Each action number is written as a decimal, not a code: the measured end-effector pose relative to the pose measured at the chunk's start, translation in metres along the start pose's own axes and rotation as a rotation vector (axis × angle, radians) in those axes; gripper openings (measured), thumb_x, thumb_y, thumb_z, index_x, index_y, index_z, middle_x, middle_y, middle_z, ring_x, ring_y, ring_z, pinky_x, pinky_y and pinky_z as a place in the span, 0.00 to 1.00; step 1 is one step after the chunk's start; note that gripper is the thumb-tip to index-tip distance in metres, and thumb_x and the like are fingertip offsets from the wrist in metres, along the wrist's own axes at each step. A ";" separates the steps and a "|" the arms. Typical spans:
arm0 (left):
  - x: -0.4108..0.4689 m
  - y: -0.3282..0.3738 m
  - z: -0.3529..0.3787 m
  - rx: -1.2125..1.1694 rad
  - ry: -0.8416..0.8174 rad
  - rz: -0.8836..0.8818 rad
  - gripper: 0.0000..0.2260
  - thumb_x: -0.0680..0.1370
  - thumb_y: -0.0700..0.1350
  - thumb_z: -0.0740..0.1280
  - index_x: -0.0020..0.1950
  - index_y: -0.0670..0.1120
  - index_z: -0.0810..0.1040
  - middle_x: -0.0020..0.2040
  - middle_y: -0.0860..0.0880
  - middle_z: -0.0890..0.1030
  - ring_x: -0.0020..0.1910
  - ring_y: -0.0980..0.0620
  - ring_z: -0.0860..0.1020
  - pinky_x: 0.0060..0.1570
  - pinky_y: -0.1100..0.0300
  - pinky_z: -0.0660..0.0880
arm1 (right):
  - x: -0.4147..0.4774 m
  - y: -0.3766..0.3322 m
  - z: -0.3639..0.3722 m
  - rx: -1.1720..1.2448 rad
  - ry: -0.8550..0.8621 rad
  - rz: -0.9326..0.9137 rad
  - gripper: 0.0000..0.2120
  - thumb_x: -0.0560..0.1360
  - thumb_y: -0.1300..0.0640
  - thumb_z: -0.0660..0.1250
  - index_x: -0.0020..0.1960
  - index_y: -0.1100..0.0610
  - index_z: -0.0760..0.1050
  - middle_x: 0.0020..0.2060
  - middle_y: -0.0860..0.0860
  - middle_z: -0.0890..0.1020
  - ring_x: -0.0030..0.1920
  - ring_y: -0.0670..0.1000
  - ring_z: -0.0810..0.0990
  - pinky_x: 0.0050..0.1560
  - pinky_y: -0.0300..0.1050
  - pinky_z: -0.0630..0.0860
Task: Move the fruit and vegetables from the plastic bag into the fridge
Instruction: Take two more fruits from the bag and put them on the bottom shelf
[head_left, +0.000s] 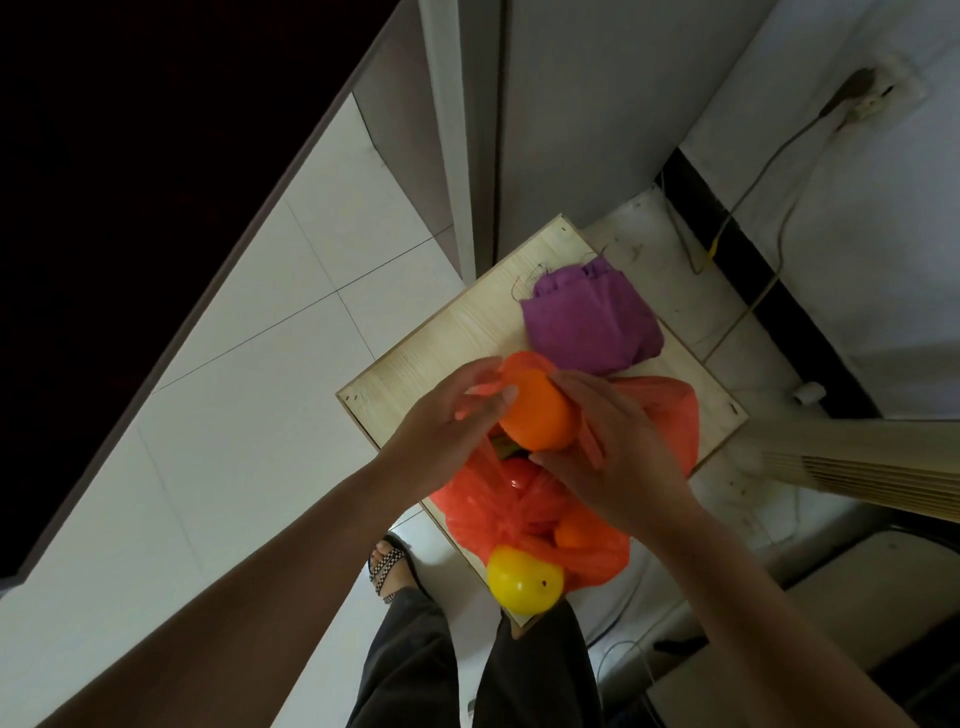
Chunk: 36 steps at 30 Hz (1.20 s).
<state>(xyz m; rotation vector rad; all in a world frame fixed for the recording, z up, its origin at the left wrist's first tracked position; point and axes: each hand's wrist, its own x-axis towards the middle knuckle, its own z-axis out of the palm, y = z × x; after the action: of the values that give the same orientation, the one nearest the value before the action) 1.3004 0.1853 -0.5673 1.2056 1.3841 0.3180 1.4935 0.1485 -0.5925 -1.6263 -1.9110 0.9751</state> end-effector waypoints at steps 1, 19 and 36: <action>0.000 0.005 0.003 -0.013 -0.041 0.002 0.20 0.73 0.64 0.61 0.63 0.63 0.67 0.56 0.66 0.72 0.53 0.68 0.72 0.47 0.71 0.69 | -0.006 -0.003 -0.001 0.031 0.025 -0.012 0.33 0.68 0.41 0.68 0.69 0.51 0.66 0.65 0.45 0.72 0.63 0.45 0.72 0.60 0.42 0.72; -0.049 -0.036 0.004 0.199 0.107 0.020 0.35 0.63 0.63 0.74 0.66 0.59 0.66 0.63 0.59 0.67 0.61 0.53 0.71 0.55 0.51 0.77 | -0.121 -0.001 0.025 0.021 0.076 0.222 0.31 0.68 0.38 0.66 0.67 0.47 0.66 0.65 0.46 0.71 0.63 0.46 0.70 0.57 0.38 0.71; -0.075 -0.078 -0.008 0.314 -0.020 0.100 0.32 0.67 0.53 0.75 0.67 0.56 0.64 0.62 0.56 0.65 0.61 0.52 0.71 0.56 0.48 0.76 | -0.160 -0.034 0.109 -0.059 0.220 0.379 0.27 0.69 0.48 0.72 0.65 0.52 0.70 0.64 0.51 0.72 0.63 0.54 0.71 0.55 0.48 0.76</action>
<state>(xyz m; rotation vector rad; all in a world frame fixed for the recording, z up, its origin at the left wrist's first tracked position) 1.2390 0.0973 -0.5832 1.5350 1.3936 0.1604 1.4252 -0.0339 -0.6209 -2.0849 -1.5310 0.8400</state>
